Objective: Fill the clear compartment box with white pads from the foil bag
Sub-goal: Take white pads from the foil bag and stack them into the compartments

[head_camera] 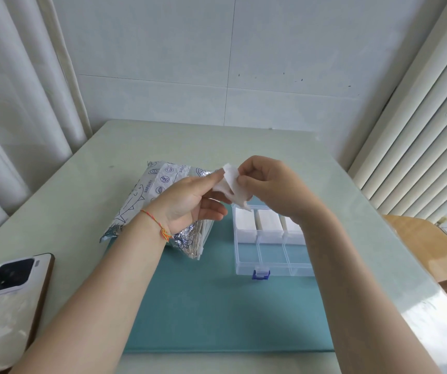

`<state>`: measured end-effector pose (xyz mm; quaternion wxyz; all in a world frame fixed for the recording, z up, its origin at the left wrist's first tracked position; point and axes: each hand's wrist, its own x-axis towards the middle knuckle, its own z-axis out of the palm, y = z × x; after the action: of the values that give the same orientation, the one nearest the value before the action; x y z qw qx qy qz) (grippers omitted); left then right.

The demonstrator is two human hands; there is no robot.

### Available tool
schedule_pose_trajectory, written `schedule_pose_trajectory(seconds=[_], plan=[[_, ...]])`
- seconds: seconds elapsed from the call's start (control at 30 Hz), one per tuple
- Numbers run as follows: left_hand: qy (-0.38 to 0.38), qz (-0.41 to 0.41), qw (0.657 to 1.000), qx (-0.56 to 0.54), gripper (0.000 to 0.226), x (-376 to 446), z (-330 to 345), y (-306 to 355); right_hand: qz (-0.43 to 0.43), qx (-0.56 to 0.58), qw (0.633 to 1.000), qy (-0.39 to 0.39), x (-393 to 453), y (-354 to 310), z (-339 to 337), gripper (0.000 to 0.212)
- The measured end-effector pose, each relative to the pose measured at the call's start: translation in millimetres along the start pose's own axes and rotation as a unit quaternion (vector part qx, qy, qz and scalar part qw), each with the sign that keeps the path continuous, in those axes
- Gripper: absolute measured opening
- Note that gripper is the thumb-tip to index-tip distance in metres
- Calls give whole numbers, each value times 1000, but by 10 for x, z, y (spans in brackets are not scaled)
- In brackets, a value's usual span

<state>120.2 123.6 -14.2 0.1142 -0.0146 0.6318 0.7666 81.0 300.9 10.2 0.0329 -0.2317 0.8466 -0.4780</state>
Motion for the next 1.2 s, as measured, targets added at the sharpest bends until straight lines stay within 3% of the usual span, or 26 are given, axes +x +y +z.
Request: schedule_pose_trajectory(seconds=[0.17, 0.33, 0.57, 0.73, 0.9, 1.2], plan=[[-3, 4, 1000, -21, 43, 19, 8, -14, -9, -21, 999, 26, 17, 17, 19, 7], [35, 25, 999, -26, 21, 45, 14, -48, 2, 0, 1000, 26, 20, 3, 22, 8], [81, 70, 990, 92, 19, 48, -32, -76, 42, 124, 989, 64, 31, 5, -99, 12], [84, 99, 976, 172, 15, 70, -27, -100, 51, -1, 999, 3, -15, 4, -94, 8], [57, 106, 977, 178, 12, 47, -9, -80, 46, -100, 994, 5, 4, 31, -19, 7], [23, 97, 981, 165, 16, 14, 6, -62, 15, -157, 987, 11, 13, 49, 14, 15]])
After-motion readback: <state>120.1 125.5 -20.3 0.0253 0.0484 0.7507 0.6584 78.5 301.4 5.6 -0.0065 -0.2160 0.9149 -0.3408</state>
